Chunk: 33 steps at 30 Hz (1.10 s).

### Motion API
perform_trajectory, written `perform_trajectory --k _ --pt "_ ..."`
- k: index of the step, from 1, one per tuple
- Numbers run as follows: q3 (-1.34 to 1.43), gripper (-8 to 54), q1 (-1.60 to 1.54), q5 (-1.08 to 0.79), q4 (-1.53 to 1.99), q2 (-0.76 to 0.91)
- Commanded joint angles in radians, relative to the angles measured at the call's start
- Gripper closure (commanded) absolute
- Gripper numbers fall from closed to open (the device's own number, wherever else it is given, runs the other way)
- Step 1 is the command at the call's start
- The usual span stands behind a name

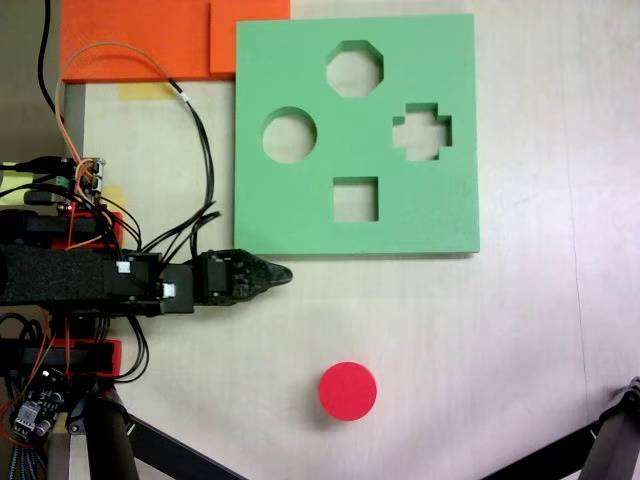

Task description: Put the cylinder block into the corresponding hole

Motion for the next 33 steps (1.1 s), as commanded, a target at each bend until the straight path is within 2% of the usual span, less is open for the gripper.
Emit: perform_trajectory --k 1,11,17,22,31,33 --pt "0.067 11.8 -0.018 -0.011 0.014 0.06" --pt "0.069 11.6 -0.014 -0.006 0.012 0.06" --pt "0.029 13.0 0.089 0.227 -0.094 0.061" --pt "-0.161 14.6 0.207 0.449 -0.08 0.063" --pt "-0.474 15.4 0.219 0.95 -0.044 0.061" --pt "-0.522 17.4 0.213 1.115 -0.034 0.061"
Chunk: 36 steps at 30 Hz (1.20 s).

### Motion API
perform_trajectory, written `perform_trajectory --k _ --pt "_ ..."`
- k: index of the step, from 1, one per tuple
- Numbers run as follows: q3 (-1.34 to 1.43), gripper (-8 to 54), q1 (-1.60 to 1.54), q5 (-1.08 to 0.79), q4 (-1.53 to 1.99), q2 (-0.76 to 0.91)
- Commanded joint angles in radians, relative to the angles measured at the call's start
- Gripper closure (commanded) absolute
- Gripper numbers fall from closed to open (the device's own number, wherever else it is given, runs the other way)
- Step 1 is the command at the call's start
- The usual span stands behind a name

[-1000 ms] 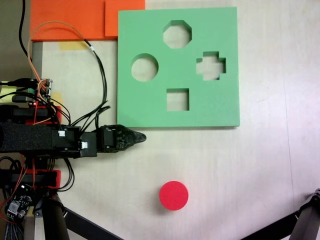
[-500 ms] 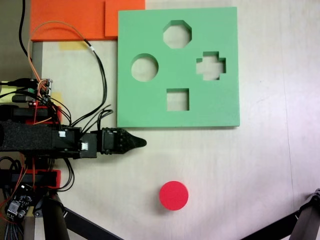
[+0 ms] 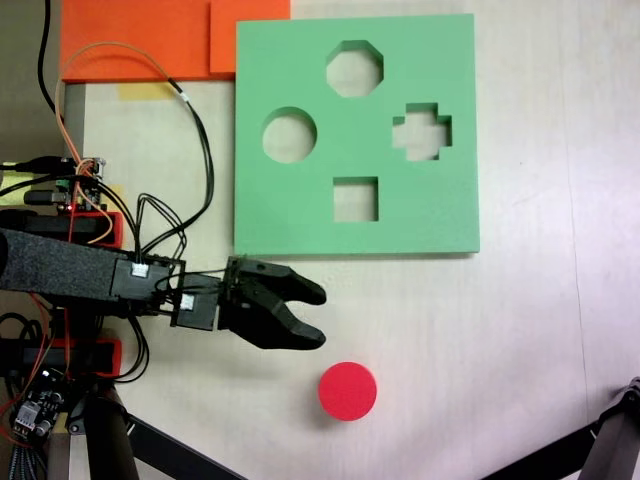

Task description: Put the cylinder block into the corresponding hole

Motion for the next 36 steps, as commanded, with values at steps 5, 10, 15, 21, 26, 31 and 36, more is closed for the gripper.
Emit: perform_trajectory --k 5,10,15,21,26,31,36 --pt "-0.124 17.5 0.009 0.222 0.04 -0.092" --pt "-0.003 17.1 -0.014 0.227 -0.337 -0.221" --pt "0.069 9.3 -0.028 0.229 -0.453 -0.196" --pt "0.242 6.5 0.002 0.448 -0.655 -0.235" --pt "0.311 -5.4 0.029 0.523 -1.075 -0.497" --pt "0.325 -6.5 0.132 0.592 -1.517 -0.879" --pt "0.281 -6.6 0.179 0.6 -1.58 -1.055"
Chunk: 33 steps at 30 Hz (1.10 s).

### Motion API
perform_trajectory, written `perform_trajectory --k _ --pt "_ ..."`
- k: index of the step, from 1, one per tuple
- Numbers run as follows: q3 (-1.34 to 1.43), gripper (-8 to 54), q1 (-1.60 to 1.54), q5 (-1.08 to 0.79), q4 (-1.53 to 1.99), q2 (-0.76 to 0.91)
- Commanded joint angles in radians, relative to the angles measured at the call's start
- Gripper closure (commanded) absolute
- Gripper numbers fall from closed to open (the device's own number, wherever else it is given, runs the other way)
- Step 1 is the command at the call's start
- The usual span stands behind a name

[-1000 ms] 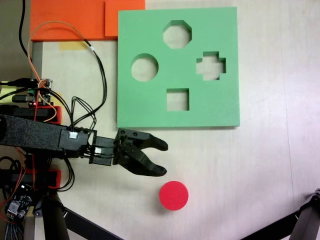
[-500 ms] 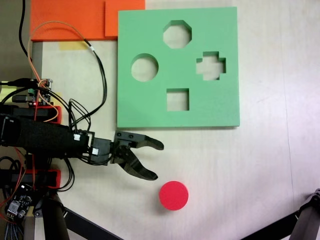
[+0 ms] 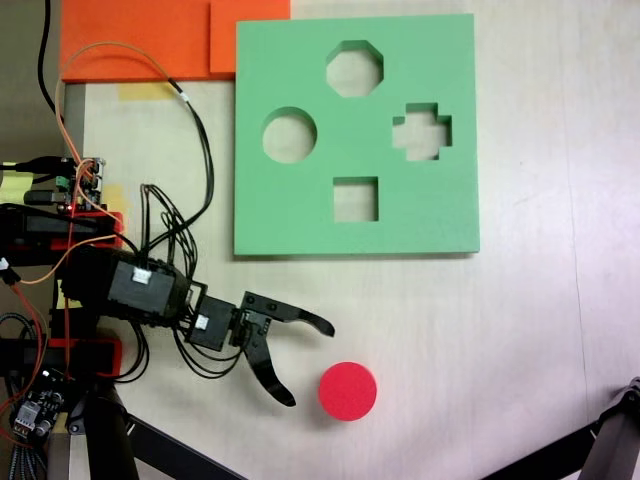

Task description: Put the cylinder block into the corresponding hole

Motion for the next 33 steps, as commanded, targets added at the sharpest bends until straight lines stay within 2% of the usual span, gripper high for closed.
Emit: perform_trajectory --k 1,13,20,25,28,30,33 --pt "-0.025 -6.5 0.018 0.008 -0.17 -0.04" --pt "-0.311 -6.5 0.031 0.014 -0.173 -0.238" --pt "-0.437 -6.3 0.048 0.014 -0.086 -0.282" --pt "-0.495 -4.0 0.058 0.014 -0.066 -0.311" --pt "-0.508 0.3 0.06 0.015 -0.064 -0.321" --pt "-0.509 12.6 0.046 0.015 -0.051 -0.311" --pt "-0.506 14.2 0.031 0.017 -0.044 -0.296"
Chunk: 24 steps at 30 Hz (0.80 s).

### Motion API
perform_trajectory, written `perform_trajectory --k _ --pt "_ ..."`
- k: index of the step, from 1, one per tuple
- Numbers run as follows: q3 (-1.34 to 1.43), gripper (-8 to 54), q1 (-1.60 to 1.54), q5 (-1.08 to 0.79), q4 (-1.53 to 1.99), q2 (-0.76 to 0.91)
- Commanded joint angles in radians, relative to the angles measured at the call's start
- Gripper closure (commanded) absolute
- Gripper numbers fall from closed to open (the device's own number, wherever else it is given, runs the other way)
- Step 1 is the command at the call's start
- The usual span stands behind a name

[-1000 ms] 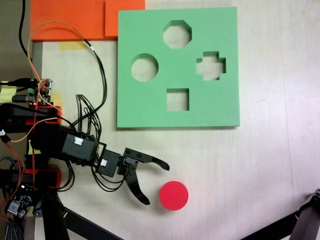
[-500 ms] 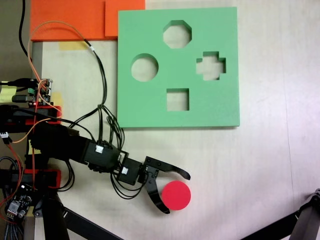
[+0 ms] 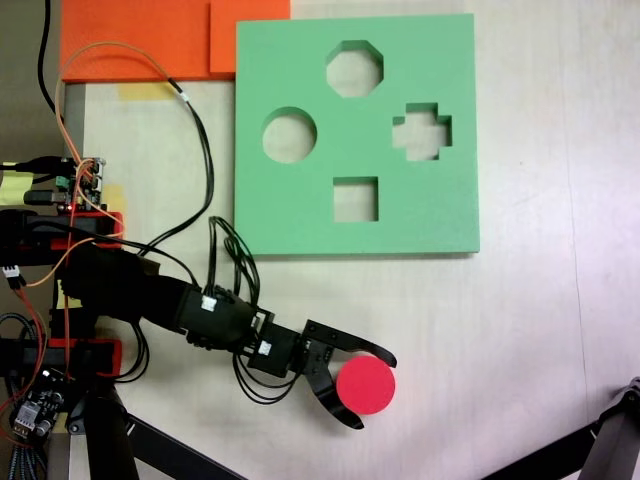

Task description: Put the cylinder block into the corresponding hole

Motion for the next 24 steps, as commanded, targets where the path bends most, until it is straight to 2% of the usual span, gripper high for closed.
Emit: perform_trajectory --k 1,3,7,10,18,24 --pt "-0.003 14.3 -0.006 0.015 -0.012 0.041" --pt "0.005 16.1 -0.018 0.015 -0.002 0.064" --pt "0.06 29.1 -0.023 0.017 -0.003 0.143" --pt "0.101 33.4 -0.058 0.032 -0.002 0.221" --pt "0.273 33.5 -0.437 0.098 -0.003 0.499" --pt "0.287 33.5 -0.818 0.144 0.032 0.611"
